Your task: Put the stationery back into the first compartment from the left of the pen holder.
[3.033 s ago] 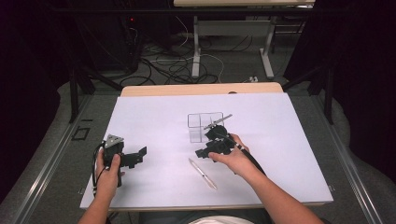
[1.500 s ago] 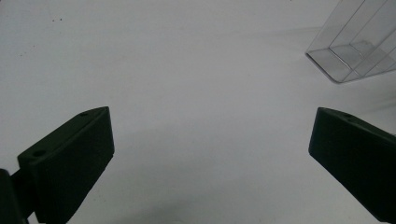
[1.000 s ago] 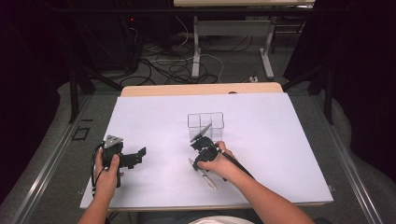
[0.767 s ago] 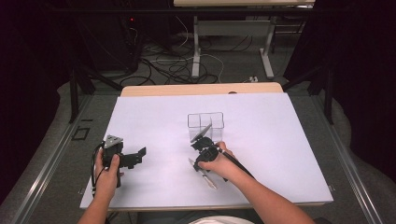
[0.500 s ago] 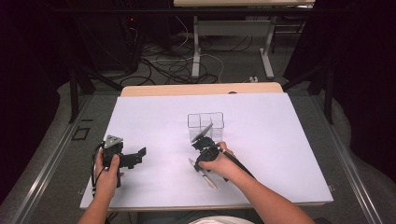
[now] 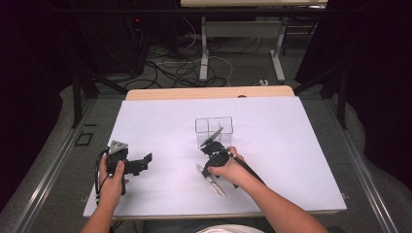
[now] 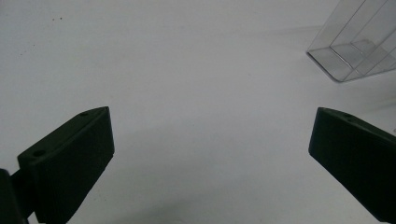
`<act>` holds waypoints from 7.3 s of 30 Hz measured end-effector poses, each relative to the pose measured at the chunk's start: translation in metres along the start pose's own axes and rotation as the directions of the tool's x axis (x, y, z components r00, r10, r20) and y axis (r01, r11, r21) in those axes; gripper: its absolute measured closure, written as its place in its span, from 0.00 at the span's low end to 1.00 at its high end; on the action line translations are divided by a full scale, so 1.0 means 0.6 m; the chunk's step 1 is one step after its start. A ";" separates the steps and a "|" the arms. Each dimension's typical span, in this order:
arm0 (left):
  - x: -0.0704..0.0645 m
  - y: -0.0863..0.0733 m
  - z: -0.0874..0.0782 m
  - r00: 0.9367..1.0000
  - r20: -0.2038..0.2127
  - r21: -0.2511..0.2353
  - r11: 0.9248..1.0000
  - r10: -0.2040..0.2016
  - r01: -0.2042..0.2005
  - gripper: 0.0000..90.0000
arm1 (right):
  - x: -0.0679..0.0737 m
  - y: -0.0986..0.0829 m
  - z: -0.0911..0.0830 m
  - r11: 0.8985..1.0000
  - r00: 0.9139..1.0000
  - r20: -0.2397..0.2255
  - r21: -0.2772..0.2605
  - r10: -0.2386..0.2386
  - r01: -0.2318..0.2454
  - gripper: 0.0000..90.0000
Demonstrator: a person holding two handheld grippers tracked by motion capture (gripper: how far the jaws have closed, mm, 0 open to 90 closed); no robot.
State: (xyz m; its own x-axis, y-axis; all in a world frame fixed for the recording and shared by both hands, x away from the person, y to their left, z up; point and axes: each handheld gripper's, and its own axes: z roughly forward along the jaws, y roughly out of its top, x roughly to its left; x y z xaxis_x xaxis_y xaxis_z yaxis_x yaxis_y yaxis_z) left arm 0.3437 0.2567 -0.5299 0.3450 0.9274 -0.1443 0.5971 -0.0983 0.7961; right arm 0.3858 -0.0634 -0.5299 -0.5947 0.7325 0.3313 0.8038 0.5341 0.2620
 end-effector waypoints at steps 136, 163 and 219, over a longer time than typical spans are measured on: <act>0.003 -0.003 -0.004 1.000 0.011 -0.003 1.000 -0.005 0.005 0.00 | -0.013 0.185 -0.131 0.738 0.954 0.298 -0.650 0.025 0.183 0.88; 0.002 -0.004 -0.004 1.000 0.011 -0.001 1.000 -0.003 0.003 0.00 | -0.016 0.178 -0.104 0.761 0.954 0.300 -0.621 0.011 0.187 0.88; -0.004 -0.004 0.006 1.000 0.004 0.017 1.000 0.005 -0.005 0.00 | -0.170 -0.120 -0.191 0.705 0.945 0.299 -0.699 0.133 0.122 0.03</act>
State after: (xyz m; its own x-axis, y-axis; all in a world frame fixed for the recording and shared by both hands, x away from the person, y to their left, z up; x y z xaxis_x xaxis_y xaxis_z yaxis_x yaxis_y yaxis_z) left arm 0.3440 0.2531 -0.5338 0.3504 0.9256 -0.1428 0.6081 -0.1089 0.7864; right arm 0.3868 -0.2250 -0.4785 -0.4504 0.8895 0.0773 0.4836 0.1703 0.8585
